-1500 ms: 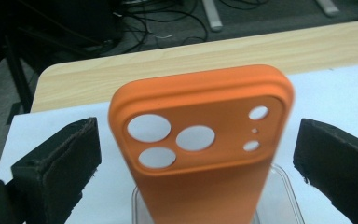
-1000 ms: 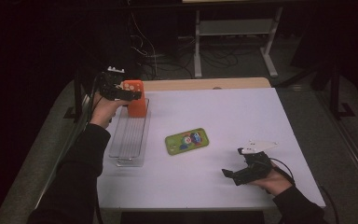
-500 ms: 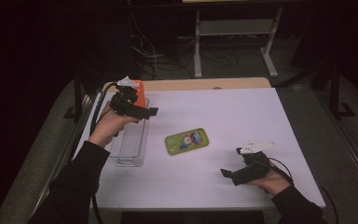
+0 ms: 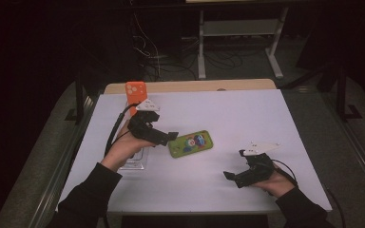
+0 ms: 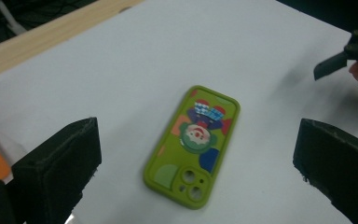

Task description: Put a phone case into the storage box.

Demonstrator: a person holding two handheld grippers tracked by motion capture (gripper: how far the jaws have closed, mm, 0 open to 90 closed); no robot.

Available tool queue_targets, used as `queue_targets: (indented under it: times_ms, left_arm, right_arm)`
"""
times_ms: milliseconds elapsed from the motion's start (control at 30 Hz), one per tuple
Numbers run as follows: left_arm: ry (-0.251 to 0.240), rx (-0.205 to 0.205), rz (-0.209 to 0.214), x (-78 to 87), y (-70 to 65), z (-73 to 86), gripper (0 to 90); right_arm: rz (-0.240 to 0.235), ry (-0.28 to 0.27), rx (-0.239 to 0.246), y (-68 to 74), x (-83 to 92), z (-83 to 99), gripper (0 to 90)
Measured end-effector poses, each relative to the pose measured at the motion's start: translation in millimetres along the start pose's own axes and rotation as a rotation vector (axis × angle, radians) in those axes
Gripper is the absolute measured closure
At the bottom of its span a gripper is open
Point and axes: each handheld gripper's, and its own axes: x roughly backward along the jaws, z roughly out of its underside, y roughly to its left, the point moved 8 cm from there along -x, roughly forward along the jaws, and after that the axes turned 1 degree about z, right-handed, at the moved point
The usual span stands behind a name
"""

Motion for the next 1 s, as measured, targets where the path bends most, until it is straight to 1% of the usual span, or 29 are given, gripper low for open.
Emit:
queue_targets:
  times_ms: [67, 133, 200, 233, 300, 333, 367, 433, 500, 533, 567, 600, 633, 667, 700, 733, 800, 867, 900, 933, 967, 1000]
  left_arm:
    - [0.005, -0.004, 0.008, -5.7, -5.9, 5.3, 0.5]
    - [0.018, -0.017, 0.004, -12.7, -10.7, 10.0, 0.5]
    - [0.022, -0.017, 0.011, -19.3, -15.6, 13.2, 1.0]
    - [0.015, -0.011, 0.019, -22.6, -19.0, 13.6, 1.6]
    - [0.028, -0.021, 0.025, -28.2, -23.9, 15.9, 2.5]
    - [0.027, -0.023, 0.024, -30.1, -25.4, 16.2, 3.2]
    - [0.031, -0.022, 0.023, -32.0, -25.9, 16.5, 3.6]
    - [0.023, -0.004, 0.030, -35.1, -27.0, 15.9, 6.8]
    - [0.027, -0.004, 0.015, -39.9, -25.4, 15.9, 9.8]
    - [0.026, -0.001, 0.003, -42.6, -23.8, 15.5, 13.3]
    - [0.029, -0.003, -0.002, -44.1, -22.2, 15.3, 14.9]
    - [0.027, 0.005, -0.001, -46.4, -21.1, 14.7, 16.1]
    - [0.030, 0.008, 0.001, -48.3, -20.1, 14.2, 20.0]
    - [0.032, 0.011, -0.007, -50.7, -18.3, 13.9, 23.5]
    - [0.029, 0.021, -0.009, -53.8, -17.2, 12.8, 24.9]
    - [0.036, 0.021, -0.011, -55.3, -16.1, 12.7, 28.2]
    - [0.042, 0.018, -0.029, -59.8, -12.3, 11.8, 35.6]
    - [0.041, 0.034, -0.035, -66.4, -8.0, 10.8, 42.2]
    - [0.043, 0.045, -0.037, -69.2, -6.1, 10.2, 48.9]
    - [0.041, 0.050, -0.043, -71.9, -3.9, 9.6, 48.9]
    - [0.042, 0.063, -0.048, -75.5, -1.7, 9.1, 51.2]
    - [0.043, 0.063, -0.049, -79.1, 1.0, 8.3, 55.5]
  right_arm:
    - [-0.002, 0.000, 0.003, 0.6, 0.3, 0.3, 0.0]
    - [0.001, -0.002, 0.004, 1.0, 1.1, 0.4, 0.0]
    - [0.000, -0.001, 0.006, 1.7, 1.5, 0.8, 0.0]
    - [0.000, -0.004, 0.012, 1.7, 1.6, 0.7, 0.0]
    - [0.002, -0.006, 0.019, 2.1, 2.2, 0.6, 0.0]
    - [0.003, -0.004, 0.013, 3.5, 2.7, 0.7, 0.0]
    - [0.002, -0.004, 0.017, 3.8, 2.9, 0.9, 0.0]
    - [0.001, -0.001, 0.018, 4.4, 3.5, 1.1, 0.0]
    - [0.001, -0.005, 0.015, 4.1, 3.3, 0.6, 0.0]
    - [0.001, 0.000, 0.010, 4.1, 3.3, 0.8, 0.0]
    - [0.003, 0.000, 0.020, 2.9, 2.9, 1.2, 0.0]
    - [0.004, 0.001, 0.020, 2.9, 2.8, 1.5, 0.0]
    - [0.004, 0.001, 0.017, 3.3, 3.0, 1.7, 0.0]
    - [0.004, 0.001, 0.015, 3.4, 3.2, 1.9, 0.0]
    - [0.004, 0.001, 0.014, 3.3, 3.2, 1.8, 0.0]
    - [0.004, 0.000, 0.018, 2.8, 2.9, 1.4, 0.0]
    - [0.001, 0.003, 0.016, 2.7, 2.5, 1.7, 0.0]
    - [0.000, 0.008, 0.013, 3.1, 2.2, 2.6, 0.0]
    - [-0.001, 0.008, 0.012, 3.1, 2.5, 3.0, 0.0]
    - [-0.001, 0.008, 0.012, 3.1, 2.5, 3.0, 0.0]
    - [-0.001, 0.008, 0.012, 3.2, 2.5, 3.0, 0.0]
    - [-0.001, 0.007, 0.012, 3.2, 2.6, 2.9, 0.0]
